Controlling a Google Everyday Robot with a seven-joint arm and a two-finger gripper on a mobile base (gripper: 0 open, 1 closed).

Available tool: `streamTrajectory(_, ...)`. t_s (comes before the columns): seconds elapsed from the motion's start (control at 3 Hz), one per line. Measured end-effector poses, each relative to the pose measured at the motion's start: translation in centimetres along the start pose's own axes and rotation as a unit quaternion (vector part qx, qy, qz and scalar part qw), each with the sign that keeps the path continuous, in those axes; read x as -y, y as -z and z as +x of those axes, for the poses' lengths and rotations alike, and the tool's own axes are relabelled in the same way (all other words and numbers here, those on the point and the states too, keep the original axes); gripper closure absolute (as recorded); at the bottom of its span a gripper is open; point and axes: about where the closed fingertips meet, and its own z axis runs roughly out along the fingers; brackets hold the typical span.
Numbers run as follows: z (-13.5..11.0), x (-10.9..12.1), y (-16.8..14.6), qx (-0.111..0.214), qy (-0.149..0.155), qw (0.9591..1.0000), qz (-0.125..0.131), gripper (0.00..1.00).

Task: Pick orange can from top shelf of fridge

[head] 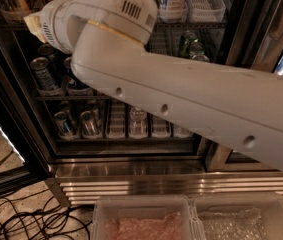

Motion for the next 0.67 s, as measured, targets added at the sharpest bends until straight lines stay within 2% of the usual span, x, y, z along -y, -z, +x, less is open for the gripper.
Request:
streamTrajectory(0.33,0.4,-0.2,-2.0,0.002,0.004,1.0000,0.006,0.28)
streamTrajectory(0.67,0.4,-0.3,-3.6,0.005,0.008,0.9999,0.011,0.30)
